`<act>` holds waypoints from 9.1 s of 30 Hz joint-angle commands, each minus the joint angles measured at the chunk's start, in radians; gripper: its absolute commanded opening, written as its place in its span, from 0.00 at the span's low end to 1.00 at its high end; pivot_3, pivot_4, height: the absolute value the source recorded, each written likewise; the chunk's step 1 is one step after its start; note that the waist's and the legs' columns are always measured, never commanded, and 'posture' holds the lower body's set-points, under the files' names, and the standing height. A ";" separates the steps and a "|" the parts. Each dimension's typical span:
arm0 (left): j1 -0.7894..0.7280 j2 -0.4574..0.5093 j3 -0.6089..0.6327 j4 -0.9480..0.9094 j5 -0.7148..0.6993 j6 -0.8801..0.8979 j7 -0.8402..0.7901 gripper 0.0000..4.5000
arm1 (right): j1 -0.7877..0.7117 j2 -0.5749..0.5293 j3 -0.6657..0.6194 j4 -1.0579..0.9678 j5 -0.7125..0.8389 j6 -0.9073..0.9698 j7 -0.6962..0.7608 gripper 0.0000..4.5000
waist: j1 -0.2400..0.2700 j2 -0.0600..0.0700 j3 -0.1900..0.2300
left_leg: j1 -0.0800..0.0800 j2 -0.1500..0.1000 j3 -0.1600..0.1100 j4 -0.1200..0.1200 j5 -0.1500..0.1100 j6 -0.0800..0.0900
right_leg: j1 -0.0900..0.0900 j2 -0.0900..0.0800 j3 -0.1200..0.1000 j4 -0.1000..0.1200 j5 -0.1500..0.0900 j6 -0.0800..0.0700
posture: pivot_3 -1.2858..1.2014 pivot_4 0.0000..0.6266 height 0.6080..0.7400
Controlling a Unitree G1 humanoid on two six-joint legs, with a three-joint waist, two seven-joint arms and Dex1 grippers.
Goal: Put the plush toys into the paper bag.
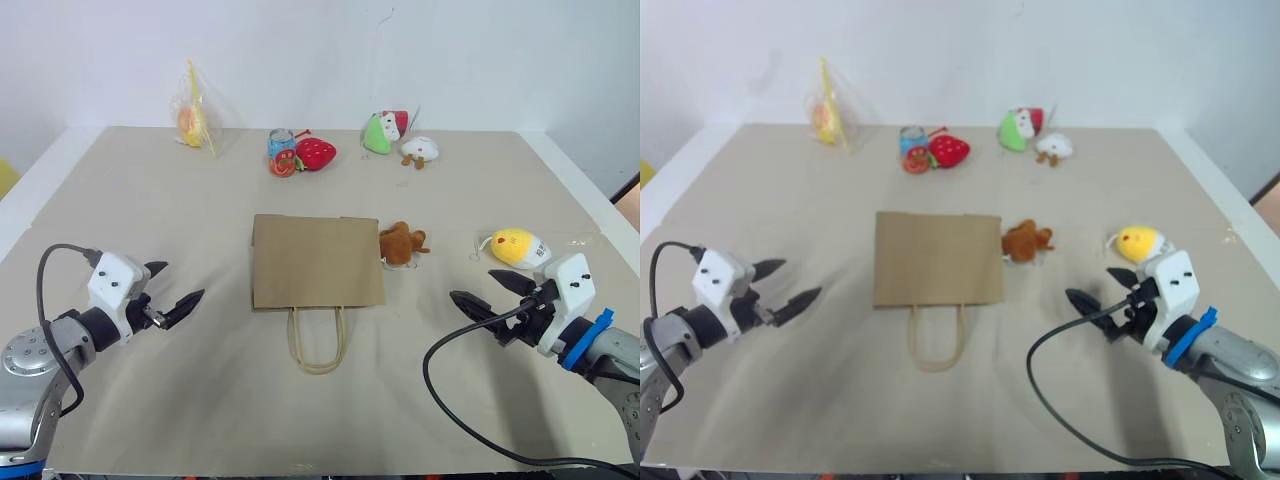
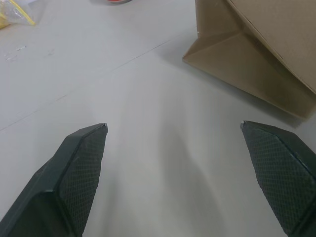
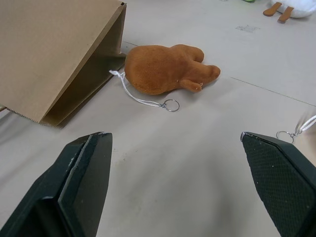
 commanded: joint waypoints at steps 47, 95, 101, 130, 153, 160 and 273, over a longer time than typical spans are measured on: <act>-0.487 -0.046 -0.600 0.334 0.315 -0.784 -0.514 0.99 | -0.481 -0.025 0.409 -0.082 0.165 0.005 0.274 1.00 | -0.001 -0.002 0.000 | 0.001 -0.001 0.009 0.003 -0.001 0.004 | -0.002 0.008 0.016 0.001 0.005 0.002 | 0.52 0.24 1.00; -0.484 -0.113 -0.610 0.288 0.189 -0.681 -0.526 0.12 | -0.467 -0.031 0.460 -0.092 0.115 -0.039 0.287 1.00 | -0.001 -0.002 0.000 | 0.001 -0.001 0.010 0.004 -0.001 0.004 | -0.002 0.009 0.018 0.002 0.006 0.003 | 0.52 0.24 1.00; -0.507 -0.124 -0.570 0.294 0.158 -0.619 -0.519 0.02 | -0.457 -0.041 0.449 -0.091 0.120 -0.031 0.290 1.00 | -0.002 -0.002 0.000 | 0.001 0.000 0.010 0.004 -0.001 0.004 | -0.002 0.009 0.018 0.002 0.006 0.003 | 0.52 0.24 1.00; -0.637 -0.242 -0.404 0.168 0.024 -0.211 -0.213 0.00 | -0.487 0.107 0.590 -0.055 0.016 0.051 0.058 0.01 | -0.004 -0.002 0.000 | 0.000 0.000 0.011 0.006 -0.001 0.004 | -0.002 0.010 0.021 0.002 0.007 0.005 | 0.52 0.24 1.00; -0.734 -0.355 -0.350 0.190 0.065 -0.178 0.026 0.00 | -0.638 0.431 0.800 0.289 -0.384 -0.069 -0.220 0.01 | -0.005 -0.002 0.000 | 0.000 0.000 0.012 0.006 -0.001 0.004 | -0.003 0.011 0.024 0.002 0.008 0.005 | 0.52 0.24 1.00; -0.772 -0.362 -0.331 0.213 0.065 -0.171 0.073 0.00 | -0.627 0.436 0.837 0.387 -0.479 -0.125 -0.223 0.01 | -0.007 -0.002 0.000 | -0.001 -0.001 0.013 0.006 -0.001 0.004 | -0.004 0.011 0.025 0.002 0.008 0.005 | 0.52 0.24 1.00; -0.627 -0.434 -0.245 0.037 -0.044 0.058 0.291 0.00 | -0.602 0.075 0.544 0.470 -0.479 -0.288 0.048 0.99 | -0.036 -0.004 0.001 | 0.001 0.001 0.019 0.003 0.000 0.004 | -0.006 0.016 0.035 0.002 0.010 0.007 | 0.52 0.24 1.00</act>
